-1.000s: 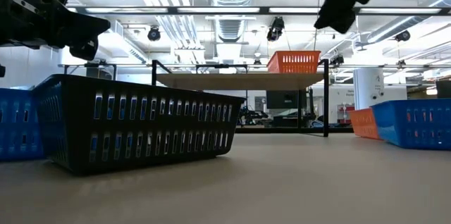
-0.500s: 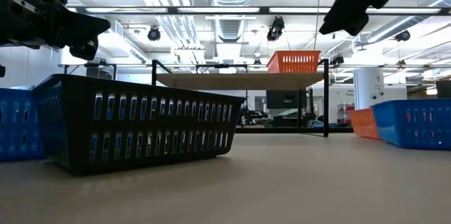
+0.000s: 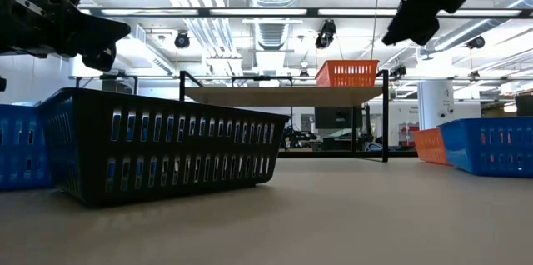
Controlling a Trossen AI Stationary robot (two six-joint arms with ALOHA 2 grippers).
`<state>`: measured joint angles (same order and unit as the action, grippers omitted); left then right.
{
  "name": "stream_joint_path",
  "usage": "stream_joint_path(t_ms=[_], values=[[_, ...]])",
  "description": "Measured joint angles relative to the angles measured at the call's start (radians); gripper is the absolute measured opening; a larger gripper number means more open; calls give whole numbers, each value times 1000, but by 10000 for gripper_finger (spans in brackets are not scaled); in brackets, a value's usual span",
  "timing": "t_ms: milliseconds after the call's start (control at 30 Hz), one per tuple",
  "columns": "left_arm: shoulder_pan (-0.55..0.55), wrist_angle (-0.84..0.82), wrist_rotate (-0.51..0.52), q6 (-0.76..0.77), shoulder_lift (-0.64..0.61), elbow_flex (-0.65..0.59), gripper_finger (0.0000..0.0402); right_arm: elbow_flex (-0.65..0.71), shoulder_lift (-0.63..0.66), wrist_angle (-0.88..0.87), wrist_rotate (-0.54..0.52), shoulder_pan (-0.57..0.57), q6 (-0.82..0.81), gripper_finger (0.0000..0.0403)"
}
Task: Stack baskets on shelf by color
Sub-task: Put the bottom black basket on the shelf
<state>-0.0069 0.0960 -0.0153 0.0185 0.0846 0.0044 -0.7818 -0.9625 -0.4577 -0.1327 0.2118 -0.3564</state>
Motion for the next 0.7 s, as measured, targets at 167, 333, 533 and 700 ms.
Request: stream_joint_path(t_ms=[167, 333, 533, 700], values=[[0, 0, 0, 0, 0, 0, 0, 3, -33, -40, 1, 0, 10, 132], [0, 0, 0, 0, 0, 0, 0, -8, -102, 0, 7, -12, 87, 133], [0, 0, 0, 0, 0, 0, 0, -159, -213, -244, 18, 26, -50, 113], [0, 0, 0, 0, 0, 0, 0, -255, -312, -368, 12, 73, -189, 117]])
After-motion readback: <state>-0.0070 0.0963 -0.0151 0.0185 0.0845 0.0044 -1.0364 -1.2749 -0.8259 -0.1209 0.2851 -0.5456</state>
